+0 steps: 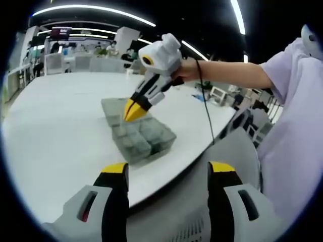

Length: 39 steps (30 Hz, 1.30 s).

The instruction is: Insert the divider into the dual guide fixture by aligning both edges with the guide slots and pushing it downward to the bottom, including one-sided entry, uneven engagement, binding, and posture correction.

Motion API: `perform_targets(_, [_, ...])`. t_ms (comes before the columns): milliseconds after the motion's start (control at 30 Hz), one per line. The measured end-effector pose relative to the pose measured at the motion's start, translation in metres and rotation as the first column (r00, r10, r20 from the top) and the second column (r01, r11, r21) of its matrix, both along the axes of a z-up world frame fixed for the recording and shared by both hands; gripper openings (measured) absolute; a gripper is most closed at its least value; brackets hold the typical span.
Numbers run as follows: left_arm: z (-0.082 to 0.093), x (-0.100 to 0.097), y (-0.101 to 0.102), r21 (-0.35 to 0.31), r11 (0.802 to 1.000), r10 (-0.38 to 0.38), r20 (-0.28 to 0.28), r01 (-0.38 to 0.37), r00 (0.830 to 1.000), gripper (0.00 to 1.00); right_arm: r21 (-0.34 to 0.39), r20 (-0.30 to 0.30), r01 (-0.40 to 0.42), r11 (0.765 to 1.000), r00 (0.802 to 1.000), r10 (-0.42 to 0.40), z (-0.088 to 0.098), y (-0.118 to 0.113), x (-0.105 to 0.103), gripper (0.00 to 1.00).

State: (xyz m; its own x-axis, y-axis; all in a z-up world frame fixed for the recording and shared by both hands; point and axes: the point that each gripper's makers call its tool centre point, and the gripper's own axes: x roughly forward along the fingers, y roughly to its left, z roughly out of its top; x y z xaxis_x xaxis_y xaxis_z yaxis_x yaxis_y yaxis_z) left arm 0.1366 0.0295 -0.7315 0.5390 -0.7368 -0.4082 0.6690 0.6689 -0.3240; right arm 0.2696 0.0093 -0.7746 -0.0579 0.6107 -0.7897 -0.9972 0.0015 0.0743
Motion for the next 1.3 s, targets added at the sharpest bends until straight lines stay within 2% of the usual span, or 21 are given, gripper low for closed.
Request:
perform_targets(467, [-0.002,0.0,-0.002,0.001,1.0,-0.005,-0.023,0.005,1.0,0.61,0.055,-0.025,0.026,0.998,0.999,-0.025,0.001,-0.005,0.002,0.0])
perform_targets(833, [-0.003,0.001,-0.001,-0.001,1.0,0.005,-0.029,-0.005,1.0,0.6,0.061,-0.035,0.029,0.998,0.999,-0.027,-0.011,-0.004,0.004,0.0])
perform_targets(1300, [-0.003,0.003,0.0,-0.006,1.0,0.016,-0.027,-0.016,1.0,0.59,0.082,-0.052,0.049,0.995,0.998,-0.045,-0.012,-0.002,0.004,0.0])
